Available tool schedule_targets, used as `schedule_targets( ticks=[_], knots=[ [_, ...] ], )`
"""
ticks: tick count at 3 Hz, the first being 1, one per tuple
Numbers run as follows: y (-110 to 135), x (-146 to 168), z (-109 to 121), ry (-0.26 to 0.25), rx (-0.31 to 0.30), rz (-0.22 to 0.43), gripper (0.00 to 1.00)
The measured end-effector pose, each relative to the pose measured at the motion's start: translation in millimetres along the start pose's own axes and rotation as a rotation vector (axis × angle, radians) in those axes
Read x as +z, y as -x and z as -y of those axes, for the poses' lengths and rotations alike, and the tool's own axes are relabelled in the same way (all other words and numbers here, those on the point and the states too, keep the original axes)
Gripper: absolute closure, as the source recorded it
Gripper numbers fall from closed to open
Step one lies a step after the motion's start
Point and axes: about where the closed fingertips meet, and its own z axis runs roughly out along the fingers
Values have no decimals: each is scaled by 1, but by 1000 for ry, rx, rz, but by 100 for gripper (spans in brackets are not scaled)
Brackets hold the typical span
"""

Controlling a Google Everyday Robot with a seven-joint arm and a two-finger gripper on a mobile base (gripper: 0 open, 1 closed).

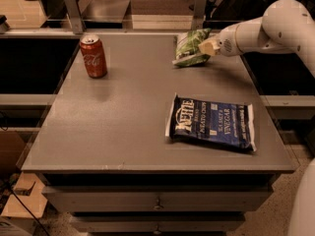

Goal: Pick green jalapeno chip bag

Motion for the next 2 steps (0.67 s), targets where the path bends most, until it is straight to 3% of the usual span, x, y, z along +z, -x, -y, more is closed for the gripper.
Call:
schedule_targets(
  ticks=[1, 2],
  knots=[
    [12, -1, -9, 19, -35, 7, 100],
    [41, -16, -16, 0, -72, 42, 100]
  ],
)
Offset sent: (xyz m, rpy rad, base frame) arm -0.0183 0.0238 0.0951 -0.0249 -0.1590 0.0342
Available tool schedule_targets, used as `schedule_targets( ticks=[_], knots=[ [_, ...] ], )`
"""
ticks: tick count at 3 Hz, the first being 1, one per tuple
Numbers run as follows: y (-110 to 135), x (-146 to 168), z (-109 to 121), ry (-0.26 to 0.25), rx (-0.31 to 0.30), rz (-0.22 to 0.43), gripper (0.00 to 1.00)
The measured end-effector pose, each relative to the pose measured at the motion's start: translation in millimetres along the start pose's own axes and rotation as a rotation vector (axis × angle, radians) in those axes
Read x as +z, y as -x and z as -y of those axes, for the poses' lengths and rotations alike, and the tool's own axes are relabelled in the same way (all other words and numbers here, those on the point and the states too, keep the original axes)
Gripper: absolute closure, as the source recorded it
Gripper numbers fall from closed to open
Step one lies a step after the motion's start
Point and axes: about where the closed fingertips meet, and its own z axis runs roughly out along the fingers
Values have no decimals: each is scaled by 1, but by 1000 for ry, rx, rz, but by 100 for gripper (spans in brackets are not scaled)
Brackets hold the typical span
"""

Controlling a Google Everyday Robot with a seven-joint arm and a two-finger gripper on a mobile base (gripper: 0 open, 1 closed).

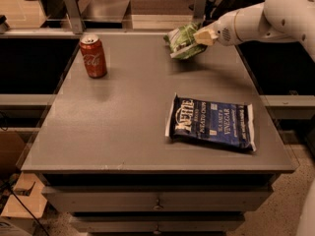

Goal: Pick green jalapeno chip bag

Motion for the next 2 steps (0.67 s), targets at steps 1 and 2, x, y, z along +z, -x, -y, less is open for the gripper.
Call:
schedule_targets(
  ticks=[1, 2],
  knots=[
    [51, -37, -4, -53, -81, 91, 100],
    [62, -43, -6, -62, -105, 109, 100]
  ],
)
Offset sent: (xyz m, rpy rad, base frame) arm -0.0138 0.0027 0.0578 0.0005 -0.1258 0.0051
